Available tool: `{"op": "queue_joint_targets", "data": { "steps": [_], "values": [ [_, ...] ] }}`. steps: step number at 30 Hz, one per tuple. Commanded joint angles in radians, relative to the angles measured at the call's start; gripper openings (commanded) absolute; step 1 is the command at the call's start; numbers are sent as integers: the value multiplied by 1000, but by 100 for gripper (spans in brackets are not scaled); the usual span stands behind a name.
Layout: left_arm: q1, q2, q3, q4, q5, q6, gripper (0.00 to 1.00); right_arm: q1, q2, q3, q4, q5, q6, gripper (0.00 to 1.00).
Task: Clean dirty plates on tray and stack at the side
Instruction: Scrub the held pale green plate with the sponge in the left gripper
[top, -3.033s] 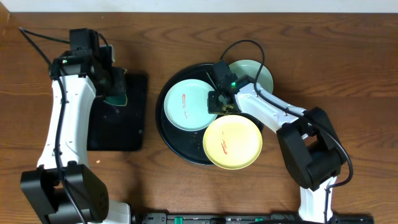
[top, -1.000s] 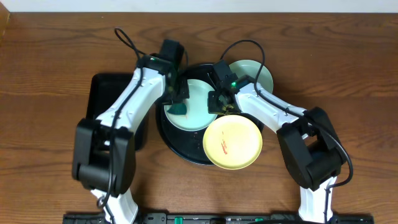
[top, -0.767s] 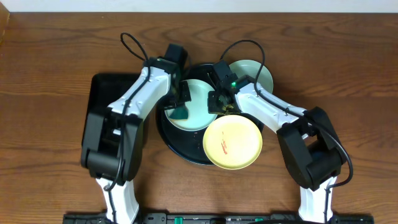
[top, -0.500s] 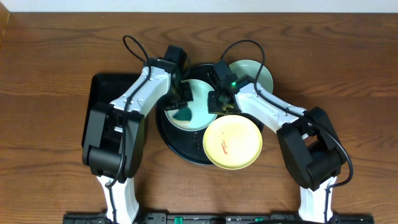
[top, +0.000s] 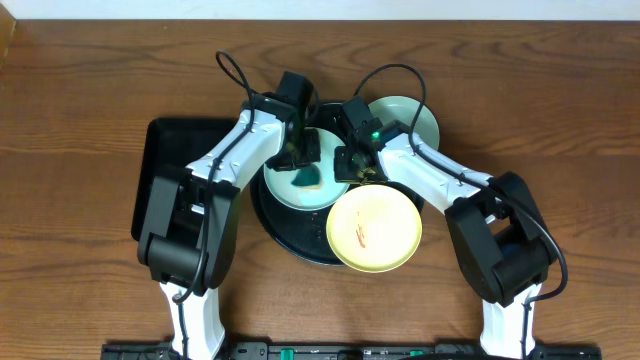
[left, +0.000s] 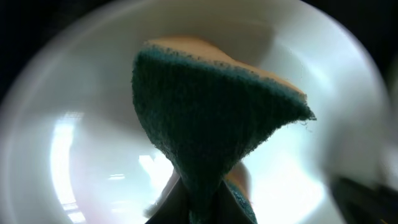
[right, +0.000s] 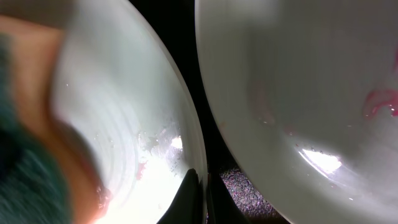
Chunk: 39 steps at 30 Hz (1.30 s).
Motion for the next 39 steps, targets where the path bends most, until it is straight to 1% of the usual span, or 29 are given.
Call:
{"op": "queue_joint_targets", "data": {
  "steps": [1,2,5,8,13,16,17,23,26,27,30,32,35,37,39],
  "values": [
    [9,18,-8,-40,-328,-106,7,4,15,2,-13,18,-28,1],
    [9,18,-8,-58,-347,-123,8,4,15,2,-14,18,-28,1],
    [8,18,-8,-93,-343,-122,8,4,15,2,-14,18,-28,1],
    [5,18,-8,-135,-290,-109,7,4,15,2,-12,18,-28,1],
    [2,18,-8,-193,37,77,8,4,15,2,-13,18,-28,1],
    [2,18,-8,-205,231,173,8,4,15,2,-12,18,-27,1],
    [2,18,-8,-200,316,203,8,4,15,2,-12,18,-27,1],
    [3,18,-8,-117,324,201,7,4,15,2,-12,18,-28,1],
    [3,18,-8,-54,294,200,8,4,15,2,-13,18,-28,1],
    [3,18,-8,-20,216,180,7,4,15,2,-13,18,-28,1],
    [3,18,-8,-4,27,113,7,4,15,2,-13,18,-27,1],
    [3,18,-8,-11,-138,47,7,4,15,2,-13,18,-28,1],
    [3,18,-6,-54,-338,-50,7,4,15,2,-13,18,-28,1],
    [3,18,3,-100,-393,-92,7,4,15,2,-13,18,-28,1],
    [3,18,5,-134,-397,-100,7,4,15,2,-12,18,-27,1]
  ]
}}
